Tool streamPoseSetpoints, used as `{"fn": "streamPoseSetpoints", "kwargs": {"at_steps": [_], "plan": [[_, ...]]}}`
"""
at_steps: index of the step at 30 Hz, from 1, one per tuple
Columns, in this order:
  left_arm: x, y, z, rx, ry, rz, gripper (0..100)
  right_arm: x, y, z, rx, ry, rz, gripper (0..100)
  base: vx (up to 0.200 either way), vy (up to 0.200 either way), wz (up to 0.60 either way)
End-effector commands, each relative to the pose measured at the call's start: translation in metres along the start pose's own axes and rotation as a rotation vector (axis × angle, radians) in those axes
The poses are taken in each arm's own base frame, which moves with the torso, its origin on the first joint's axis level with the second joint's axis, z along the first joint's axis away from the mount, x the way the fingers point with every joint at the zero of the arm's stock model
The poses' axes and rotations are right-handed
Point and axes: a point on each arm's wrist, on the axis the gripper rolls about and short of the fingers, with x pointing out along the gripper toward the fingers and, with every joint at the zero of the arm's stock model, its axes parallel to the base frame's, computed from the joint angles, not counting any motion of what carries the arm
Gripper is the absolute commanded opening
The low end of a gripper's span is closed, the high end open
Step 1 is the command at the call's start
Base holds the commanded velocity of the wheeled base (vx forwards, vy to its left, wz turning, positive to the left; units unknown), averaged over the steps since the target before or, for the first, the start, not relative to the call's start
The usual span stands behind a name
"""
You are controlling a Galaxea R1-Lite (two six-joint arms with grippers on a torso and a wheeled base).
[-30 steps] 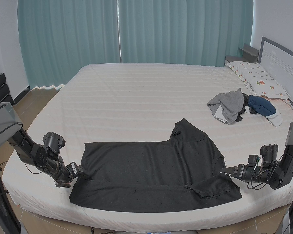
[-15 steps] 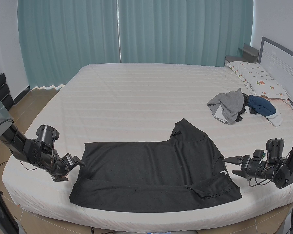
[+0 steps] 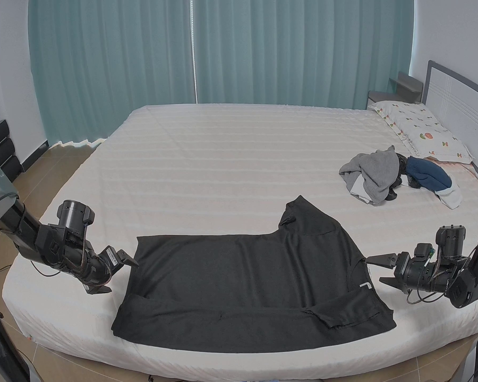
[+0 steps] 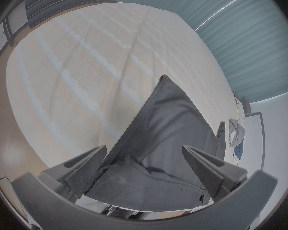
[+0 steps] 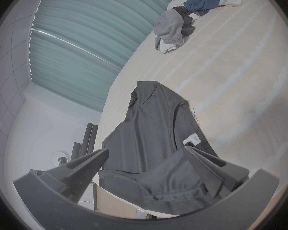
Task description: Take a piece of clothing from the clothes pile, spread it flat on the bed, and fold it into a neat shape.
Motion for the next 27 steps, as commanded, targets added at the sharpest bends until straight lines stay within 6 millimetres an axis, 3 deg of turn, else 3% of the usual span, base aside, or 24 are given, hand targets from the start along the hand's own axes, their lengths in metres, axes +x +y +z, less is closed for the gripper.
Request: {"fn": "streamPoseSetpoints", "kwargs": {"at_steps": [1,7,13,18,27], "plan": [[0.0,0.0,0.0,-0.001,0.0,0.001,100,0.0,0.0,0.0,0.001,0.001,0.0,100,0.0,0.0,0.0],[0.0,-0.002,-0.001,-0.024,0.002,-0.001,100,-0.001,0.0,-0.001,0.001,0.003,-0.002,100,0.0,0.0,0.0],[0.0,-0.002,-0.002,-0.026,0.005,0.001,100,-0.001,0.0,-0.001,0.001,0.004,-0.003,100,0.0,-0.2,0.0],[0.0,-0.003,0.0,-0.025,-0.005,-0.007,100,0.0,-0.001,-0.002,-0.004,0.008,-0.004,100,0.0,0.0,0.0],[0.003,-0.019,0.026,-0.017,-0.062,-0.055,100,0.001,0.0,-0.003,-0.008,0.01,-0.003,100,0.0,0.0,0.0]]}}
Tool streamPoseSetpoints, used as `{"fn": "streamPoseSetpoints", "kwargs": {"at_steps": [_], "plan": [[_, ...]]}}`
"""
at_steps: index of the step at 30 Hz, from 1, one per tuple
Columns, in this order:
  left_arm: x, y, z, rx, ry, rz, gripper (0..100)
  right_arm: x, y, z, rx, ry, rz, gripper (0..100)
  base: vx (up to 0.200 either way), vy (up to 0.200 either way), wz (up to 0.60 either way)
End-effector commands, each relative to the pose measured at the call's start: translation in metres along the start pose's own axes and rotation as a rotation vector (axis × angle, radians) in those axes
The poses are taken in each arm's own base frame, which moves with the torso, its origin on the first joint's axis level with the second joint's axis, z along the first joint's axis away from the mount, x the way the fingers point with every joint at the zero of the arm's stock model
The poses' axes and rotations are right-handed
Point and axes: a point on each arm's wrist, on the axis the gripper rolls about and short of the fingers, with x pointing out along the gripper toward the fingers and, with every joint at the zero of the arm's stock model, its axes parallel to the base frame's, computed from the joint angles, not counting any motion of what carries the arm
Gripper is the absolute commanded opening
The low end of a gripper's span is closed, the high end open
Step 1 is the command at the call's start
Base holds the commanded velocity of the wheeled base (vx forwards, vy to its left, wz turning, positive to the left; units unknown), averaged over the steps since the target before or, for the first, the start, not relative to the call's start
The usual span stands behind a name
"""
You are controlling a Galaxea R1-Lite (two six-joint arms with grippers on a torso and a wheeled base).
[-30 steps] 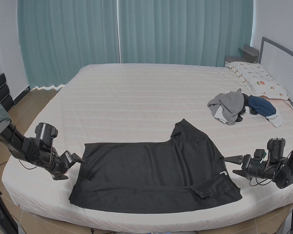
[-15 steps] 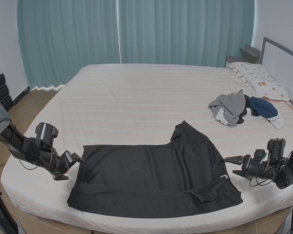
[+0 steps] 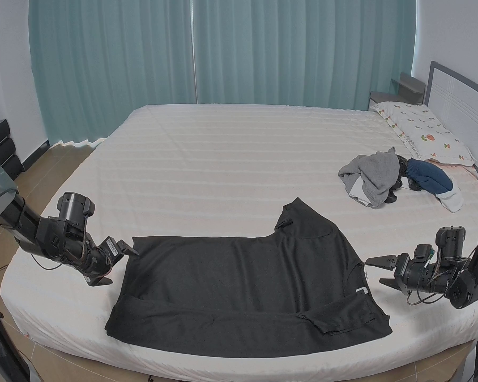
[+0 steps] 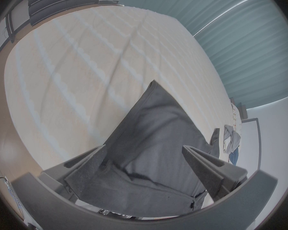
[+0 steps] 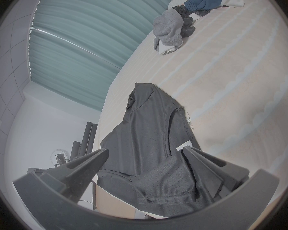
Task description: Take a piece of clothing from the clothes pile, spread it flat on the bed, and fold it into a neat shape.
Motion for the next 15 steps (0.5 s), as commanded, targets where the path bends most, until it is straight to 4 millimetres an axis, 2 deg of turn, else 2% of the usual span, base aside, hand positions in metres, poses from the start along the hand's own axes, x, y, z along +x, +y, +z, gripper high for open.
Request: {"fn": "streamPoseSetpoints", "kwargs": {"at_steps": [1,8,15], "plan": [[0.01,-0.005,0.013,0.003,-0.018,-0.011,100,0.001,0.002,-0.001,-0.004,0.006,0.004,100,0.0,0.0,0.0],[0.033,-0.012,0.033,0.07,-0.014,-0.055,100,0.001,0.006,-0.007,-0.015,0.023,0.009,100,0.0,0.0,0.0],[0.069,-0.017,0.064,0.114,-0.014,-0.128,100,0.002,0.006,-0.009,-0.016,0.031,0.007,100,0.0,0.0,0.0]]}}
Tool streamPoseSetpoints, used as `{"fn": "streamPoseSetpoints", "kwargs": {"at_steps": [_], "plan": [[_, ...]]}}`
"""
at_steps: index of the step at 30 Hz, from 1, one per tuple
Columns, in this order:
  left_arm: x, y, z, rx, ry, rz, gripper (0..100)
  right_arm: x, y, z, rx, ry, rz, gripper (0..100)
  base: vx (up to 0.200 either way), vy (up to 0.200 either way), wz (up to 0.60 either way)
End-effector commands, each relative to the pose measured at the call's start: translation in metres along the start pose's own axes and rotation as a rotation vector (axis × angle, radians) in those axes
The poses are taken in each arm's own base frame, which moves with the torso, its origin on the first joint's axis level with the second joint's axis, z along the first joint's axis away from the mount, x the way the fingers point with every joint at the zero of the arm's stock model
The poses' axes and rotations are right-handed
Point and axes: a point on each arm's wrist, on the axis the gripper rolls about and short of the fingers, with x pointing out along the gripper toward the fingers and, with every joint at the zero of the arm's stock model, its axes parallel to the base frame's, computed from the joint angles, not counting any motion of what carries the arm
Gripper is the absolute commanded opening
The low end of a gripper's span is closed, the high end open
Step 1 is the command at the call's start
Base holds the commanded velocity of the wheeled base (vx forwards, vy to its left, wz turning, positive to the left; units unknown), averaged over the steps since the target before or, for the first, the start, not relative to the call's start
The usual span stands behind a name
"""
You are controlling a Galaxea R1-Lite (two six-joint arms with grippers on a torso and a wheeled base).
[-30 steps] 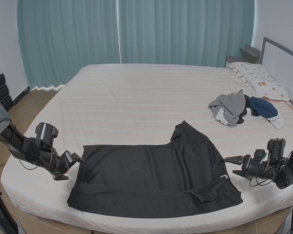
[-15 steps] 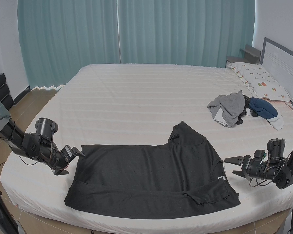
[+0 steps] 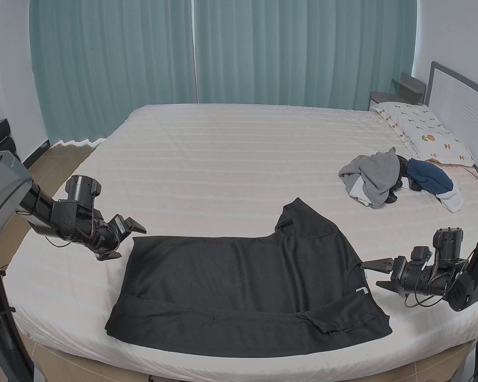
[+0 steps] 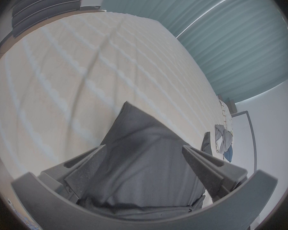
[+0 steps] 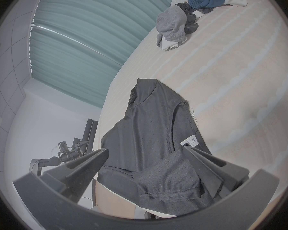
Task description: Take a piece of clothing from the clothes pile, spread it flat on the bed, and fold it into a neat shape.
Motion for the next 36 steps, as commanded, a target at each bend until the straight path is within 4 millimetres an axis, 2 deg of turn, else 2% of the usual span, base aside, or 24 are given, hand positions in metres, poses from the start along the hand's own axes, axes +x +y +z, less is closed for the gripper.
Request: {"fn": "streamPoseSetpoints", "kwargs": {"at_steps": [1,2,5,10,17,34,35,36], "plan": [[0.033,0.012,0.016,0.006,0.013,-0.009,100,0.0,0.001,-0.002,-0.001,0.007,0.0,100,0.0,0.0,0.0],[0.043,0.016,0.026,0.031,-0.004,-0.014,100,0.001,0.0,-0.002,-0.001,0.008,-0.001,100,0.0,0.0,0.0],[0.054,0.017,0.034,0.041,-0.016,-0.022,100,0.002,0.001,-0.003,-0.002,0.015,0.0,100,0.0,0.0,0.0],[0.062,0.019,0.051,0.041,-0.041,-0.063,100,0.003,0.002,-0.005,-0.004,0.025,0.002,100,0.0,0.0,0.0],[0.078,0.023,0.049,0.06,-0.04,-0.107,100,0.007,-0.002,-0.005,0.001,0.028,-0.006,100,0.0,0.0,0.0],[0.092,0.025,0.044,0.105,-0.068,-0.121,100,0.011,-0.003,-0.003,0.001,0.032,-0.004,100,0.0,0.0,0.0],[0.093,0.025,0.044,0.106,-0.067,-0.122,0,0.011,-0.003,-0.003,0.001,0.031,-0.003,100,0.0,0.0,0.0],[0.093,0.025,0.043,0.108,-0.066,-0.121,0,0.011,-0.002,-0.002,-0.001,0.029,-0.002,100,0.0,0.0,0.0]]}}
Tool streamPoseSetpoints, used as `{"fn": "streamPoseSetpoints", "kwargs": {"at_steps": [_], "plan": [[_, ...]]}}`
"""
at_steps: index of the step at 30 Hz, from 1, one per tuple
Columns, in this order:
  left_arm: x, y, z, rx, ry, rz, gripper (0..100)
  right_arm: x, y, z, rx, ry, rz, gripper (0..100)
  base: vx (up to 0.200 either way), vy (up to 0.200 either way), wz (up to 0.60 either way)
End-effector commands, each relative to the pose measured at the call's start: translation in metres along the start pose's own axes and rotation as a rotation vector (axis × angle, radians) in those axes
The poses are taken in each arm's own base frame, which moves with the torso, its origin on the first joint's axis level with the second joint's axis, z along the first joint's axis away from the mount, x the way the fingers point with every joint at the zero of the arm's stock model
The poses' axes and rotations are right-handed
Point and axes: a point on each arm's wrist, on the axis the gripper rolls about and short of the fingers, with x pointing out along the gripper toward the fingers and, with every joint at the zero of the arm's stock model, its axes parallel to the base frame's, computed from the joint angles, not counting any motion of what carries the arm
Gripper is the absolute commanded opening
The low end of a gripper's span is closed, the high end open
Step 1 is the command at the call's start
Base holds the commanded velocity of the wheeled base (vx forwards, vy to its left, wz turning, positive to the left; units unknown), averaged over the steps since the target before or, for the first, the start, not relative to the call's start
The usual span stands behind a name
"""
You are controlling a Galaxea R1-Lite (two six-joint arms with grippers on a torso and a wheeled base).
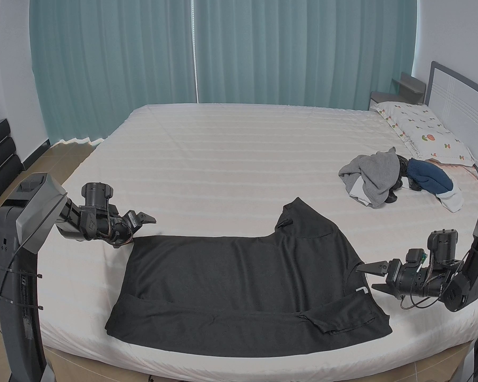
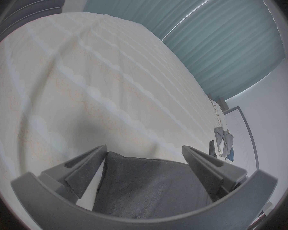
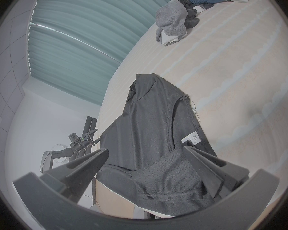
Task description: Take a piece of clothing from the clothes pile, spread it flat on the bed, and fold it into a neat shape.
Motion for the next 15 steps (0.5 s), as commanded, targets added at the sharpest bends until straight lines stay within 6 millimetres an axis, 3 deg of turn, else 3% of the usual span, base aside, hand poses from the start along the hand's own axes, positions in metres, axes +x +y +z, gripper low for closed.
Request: {"fn": "streamPoseSetpoints", "kwargs": {"at_steps": [1,10,15], "plan": [[0.003,0.001,-0.002,0.001,0.005,0.002,0,0.001,0.0,0.001,-0.001,0.0,0.001,100,0.0,0.0,0.0],[0.003,0.005,-0.002,-0.008,-0.014,0.045,0,0.003,0.001,0.004,-0.001,-0.012,0.004,100,0.0,0.0,0.0],[-0.01,0.006,0.0,-0.031,-0.03,0.065,0,0.008,0.002,0.009,-0.007,-0.021,0.009,100,0.0,0.0,0.0]]}}
